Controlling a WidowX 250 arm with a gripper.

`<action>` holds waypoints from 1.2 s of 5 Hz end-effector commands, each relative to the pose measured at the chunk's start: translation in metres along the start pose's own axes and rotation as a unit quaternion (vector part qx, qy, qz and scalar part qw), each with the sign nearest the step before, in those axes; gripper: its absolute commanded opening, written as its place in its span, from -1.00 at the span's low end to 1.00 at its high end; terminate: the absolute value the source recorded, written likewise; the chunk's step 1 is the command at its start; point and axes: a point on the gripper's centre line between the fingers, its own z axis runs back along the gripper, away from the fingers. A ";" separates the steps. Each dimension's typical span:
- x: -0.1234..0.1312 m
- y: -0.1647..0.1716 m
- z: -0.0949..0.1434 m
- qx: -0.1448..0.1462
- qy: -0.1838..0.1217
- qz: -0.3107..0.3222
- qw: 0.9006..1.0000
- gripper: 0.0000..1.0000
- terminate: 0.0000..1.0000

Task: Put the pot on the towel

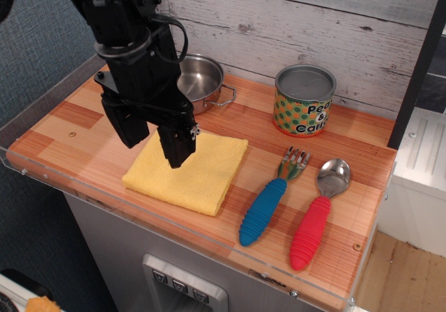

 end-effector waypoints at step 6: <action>0.081 0.069 -0.020 0.075 0.047 -0.260 0.961 1.00 -1.00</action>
